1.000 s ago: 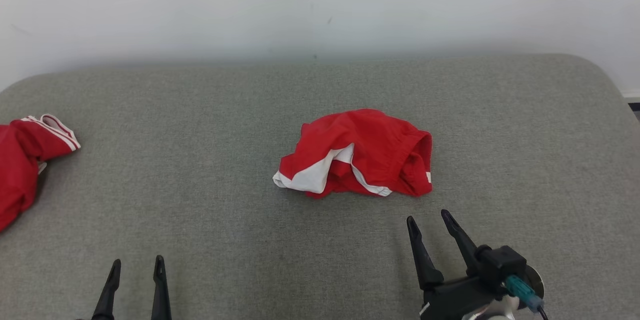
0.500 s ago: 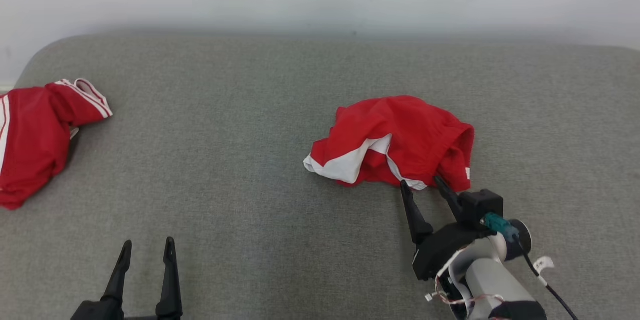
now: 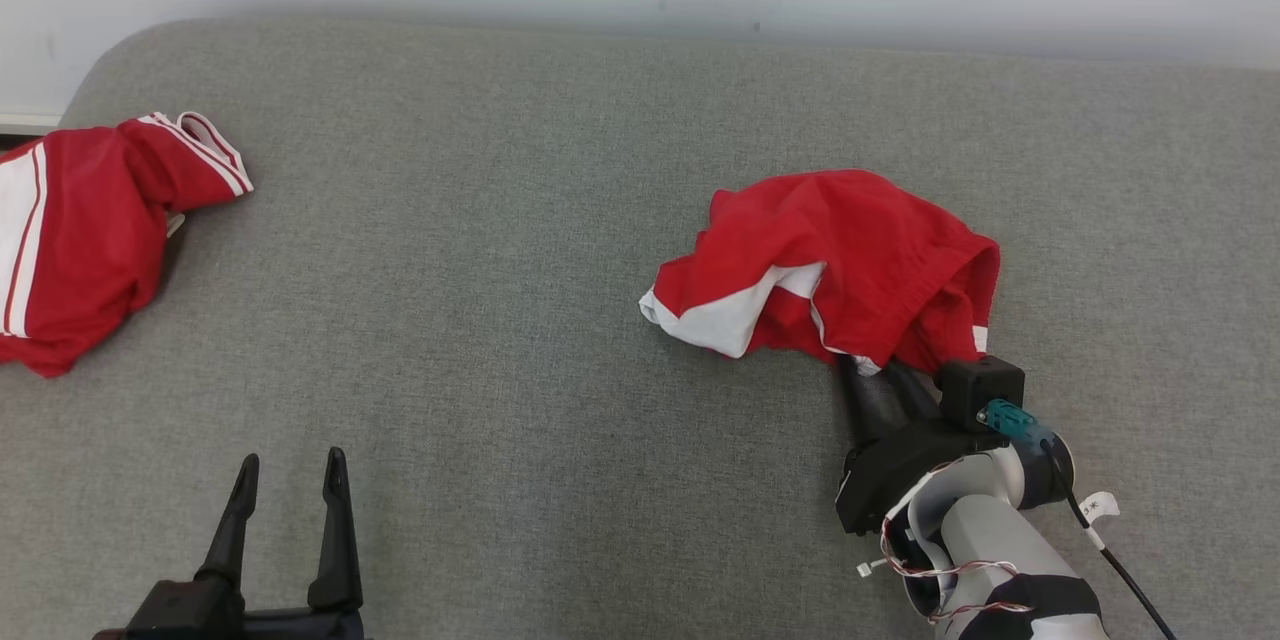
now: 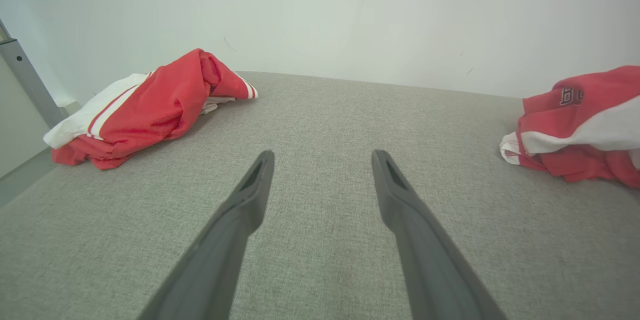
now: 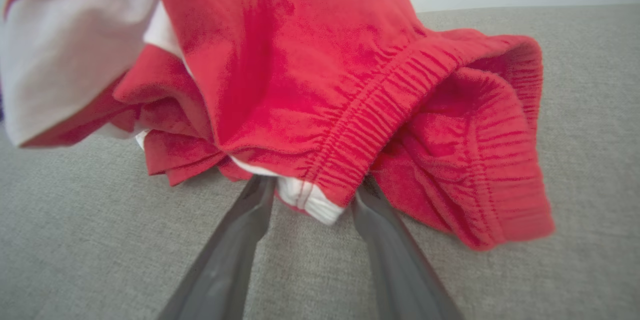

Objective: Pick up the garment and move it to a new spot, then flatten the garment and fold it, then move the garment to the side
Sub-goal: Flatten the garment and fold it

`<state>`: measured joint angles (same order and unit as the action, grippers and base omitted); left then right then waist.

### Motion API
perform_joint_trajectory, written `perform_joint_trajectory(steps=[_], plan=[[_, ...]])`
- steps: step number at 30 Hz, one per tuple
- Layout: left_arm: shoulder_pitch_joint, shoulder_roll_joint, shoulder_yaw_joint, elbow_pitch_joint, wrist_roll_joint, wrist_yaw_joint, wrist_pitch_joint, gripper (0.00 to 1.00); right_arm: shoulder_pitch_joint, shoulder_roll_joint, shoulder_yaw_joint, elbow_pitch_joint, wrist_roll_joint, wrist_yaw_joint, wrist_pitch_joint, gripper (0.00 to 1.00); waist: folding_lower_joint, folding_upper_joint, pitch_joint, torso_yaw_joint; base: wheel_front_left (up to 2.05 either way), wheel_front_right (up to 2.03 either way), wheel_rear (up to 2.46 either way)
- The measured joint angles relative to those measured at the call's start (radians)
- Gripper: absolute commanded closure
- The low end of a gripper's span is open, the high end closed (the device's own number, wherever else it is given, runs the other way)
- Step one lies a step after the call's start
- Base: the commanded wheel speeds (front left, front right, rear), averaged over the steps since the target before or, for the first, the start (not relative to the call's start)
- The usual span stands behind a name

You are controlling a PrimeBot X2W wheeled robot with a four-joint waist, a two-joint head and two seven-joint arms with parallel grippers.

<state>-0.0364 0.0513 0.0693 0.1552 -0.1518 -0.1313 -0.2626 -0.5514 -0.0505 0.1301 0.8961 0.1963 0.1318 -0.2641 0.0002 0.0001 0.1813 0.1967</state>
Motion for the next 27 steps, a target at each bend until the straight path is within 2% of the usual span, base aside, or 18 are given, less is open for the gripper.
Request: perform_joint_trajectory(steps=[5, 10, 17, 21, 27], plan=[[0.005, 0.000, 0.007, 0.000, -0.001, 0.000, 0.000, 0.00, 0.013, 0.000, 0.012, -0.049, 0.014, 0.000, 0.000, 1.00, 0.0000, 0.0000, -0.008, -0.004, 0.00, 0.00, 0.00], [0.033, 0.000, 0.018, 0.001, -0.009, 0.000, 0.000, 0.00, 0.095, -0.005, 0.034, -0.209, 0.005, 0.000, 0.000, 1.00, 0.0000, 0.0000, -0.030, -0.027, 0.00, 0.00, 0.00], [0.061, 0.000, -0.004, 0.006, -0.013, 0.000, 0.000, 0.00, 0.252, -0.080, 0.075, -0.376, 0.048, 0.000, 0.000, 1.00, -0.0001, -0.0001, -0.062, -0.091, 0.00, 0.00, 0.00], [0.061, 0.000, -0.019, 0.011, -0.012, 0.000, 0.000, 0.00, 0.331, -0.115, 0.094, -0.424, 0.080, 0.000, 0.000, 1.00, -0.0003, -0.0001, -0.077, -0.133, 0.00, 0.00, 0.00], [0.060, 0.000, -0.031, 0.014, -0.010, 0.000, 0.000, 0.00, 0.433, -0.155, 0.086, -0.426, 0.109, 0.000, 0.000, 1.00, -0.0003, -0.0001, -0.092, -0.182, 0.00, 0.00, 0.00]])
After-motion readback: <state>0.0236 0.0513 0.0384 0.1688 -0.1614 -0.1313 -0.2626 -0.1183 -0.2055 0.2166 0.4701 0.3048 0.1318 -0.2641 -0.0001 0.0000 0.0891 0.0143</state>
